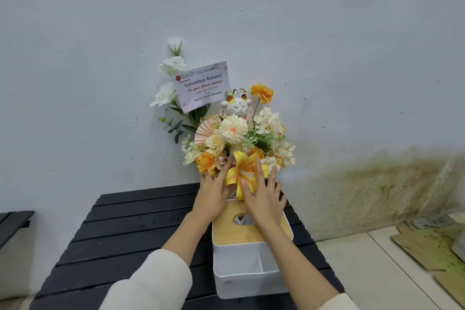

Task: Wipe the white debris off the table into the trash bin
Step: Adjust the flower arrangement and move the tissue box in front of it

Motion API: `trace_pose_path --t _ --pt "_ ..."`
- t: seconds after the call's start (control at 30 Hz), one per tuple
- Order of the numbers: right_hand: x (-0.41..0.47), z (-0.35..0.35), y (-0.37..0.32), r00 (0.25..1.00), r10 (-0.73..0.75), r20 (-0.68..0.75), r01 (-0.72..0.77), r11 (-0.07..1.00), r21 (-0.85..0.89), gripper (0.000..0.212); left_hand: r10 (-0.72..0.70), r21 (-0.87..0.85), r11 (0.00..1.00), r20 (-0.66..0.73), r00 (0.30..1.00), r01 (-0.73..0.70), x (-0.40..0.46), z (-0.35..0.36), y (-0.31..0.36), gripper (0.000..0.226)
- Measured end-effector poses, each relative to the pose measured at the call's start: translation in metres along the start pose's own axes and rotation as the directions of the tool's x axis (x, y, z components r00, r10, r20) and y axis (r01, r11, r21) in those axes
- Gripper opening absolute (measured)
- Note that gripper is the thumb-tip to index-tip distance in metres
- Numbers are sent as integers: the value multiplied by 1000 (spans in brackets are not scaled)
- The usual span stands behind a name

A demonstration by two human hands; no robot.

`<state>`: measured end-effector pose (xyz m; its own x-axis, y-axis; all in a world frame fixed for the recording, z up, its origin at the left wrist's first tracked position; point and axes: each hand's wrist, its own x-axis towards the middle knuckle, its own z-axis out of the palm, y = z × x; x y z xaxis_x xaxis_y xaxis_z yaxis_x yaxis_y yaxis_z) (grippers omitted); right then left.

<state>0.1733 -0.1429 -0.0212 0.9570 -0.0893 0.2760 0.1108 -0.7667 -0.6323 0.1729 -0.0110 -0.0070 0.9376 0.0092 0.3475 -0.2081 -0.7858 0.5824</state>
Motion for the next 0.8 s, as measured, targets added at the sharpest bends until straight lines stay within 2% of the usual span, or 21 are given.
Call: trace_pose_path --t 0.27,0.5,0.6,0.7,0.8 --pt "5 3 -1 999 -7 33 8 1000 -26 64 -31 1 1000 78 996 31 22 -3 -16 55" --pt "5 3 1 1000 25 4 -25 1000 -1 63 -48 -6 999 -7 999 48 10 8 -6 59" --pt "6 3 0 999 43 7 -43 999 0 65 -83 6 997 9 996 83 10 8 -3 59" --pt "6 -5 -4 997 79 -17 -75 983 170 73 -100 2 995 35 994 100 11 2 0 61" --pt "-1 -21 -3 996 70 -52 -47 931 361 81 -132 15 991 -6 991 132 8 -7 9 59"
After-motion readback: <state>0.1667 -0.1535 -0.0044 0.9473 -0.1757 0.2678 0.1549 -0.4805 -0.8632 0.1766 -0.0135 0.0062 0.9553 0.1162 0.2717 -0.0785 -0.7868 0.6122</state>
